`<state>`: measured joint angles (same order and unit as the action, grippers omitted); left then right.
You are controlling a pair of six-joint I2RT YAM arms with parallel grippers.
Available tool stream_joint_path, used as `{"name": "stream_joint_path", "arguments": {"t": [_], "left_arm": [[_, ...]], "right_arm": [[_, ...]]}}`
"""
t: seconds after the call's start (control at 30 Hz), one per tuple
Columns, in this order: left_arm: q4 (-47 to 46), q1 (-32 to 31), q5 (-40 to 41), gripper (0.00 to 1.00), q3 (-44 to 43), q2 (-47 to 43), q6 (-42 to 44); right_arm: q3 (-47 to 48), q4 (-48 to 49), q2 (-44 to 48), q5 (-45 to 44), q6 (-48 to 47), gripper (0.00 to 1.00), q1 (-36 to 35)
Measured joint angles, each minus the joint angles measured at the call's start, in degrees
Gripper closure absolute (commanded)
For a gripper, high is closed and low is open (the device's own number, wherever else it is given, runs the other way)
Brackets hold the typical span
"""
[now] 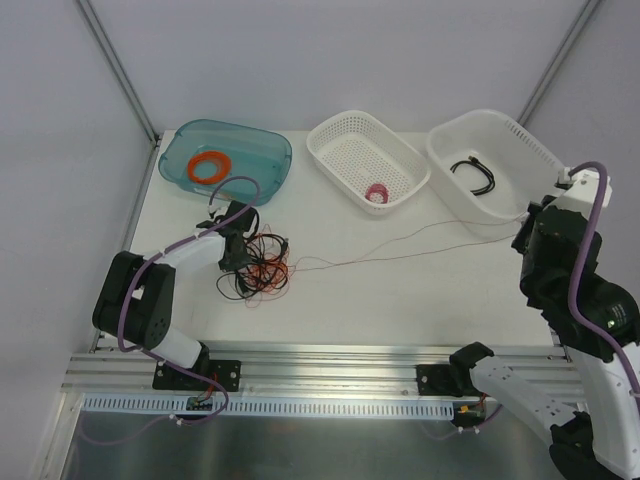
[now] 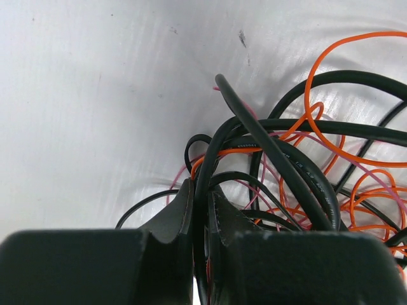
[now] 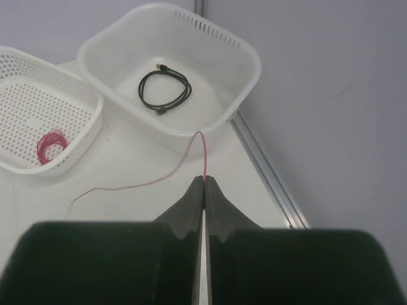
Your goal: Untangle the cables
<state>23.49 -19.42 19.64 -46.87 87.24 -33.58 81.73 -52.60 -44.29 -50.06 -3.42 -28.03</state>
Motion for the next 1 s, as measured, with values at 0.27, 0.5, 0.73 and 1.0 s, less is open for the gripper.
{"name": "stream_joint_path", "arguments": {"t": [0.27,0.5,0.73,1.0], "left_arm": [[1.07,1.51,-0.13,1.0,0.22,-0.81,-0.04],[1.11,1.53,-0.94,1.0,0.22,-0.81,0.0],[1.49,1.53,-4.85,1.0,0.22,-1.95,0.2],[2.27,1.51,-10.54,1.0,0.52,-6.16,1.75]], "right_arm": [[7.56,1.46,0.68,-1.51,-3.15,0.99,0.57],[4.11,1.86,-0.15,6.8,-0.42,0.99,0.63],[-7.04,4.59,-5.44,23.63,6.05,0.96,0.7],[-22.1,12.13,-20.79,40.76,12.07,0.86,-2.73]]}}
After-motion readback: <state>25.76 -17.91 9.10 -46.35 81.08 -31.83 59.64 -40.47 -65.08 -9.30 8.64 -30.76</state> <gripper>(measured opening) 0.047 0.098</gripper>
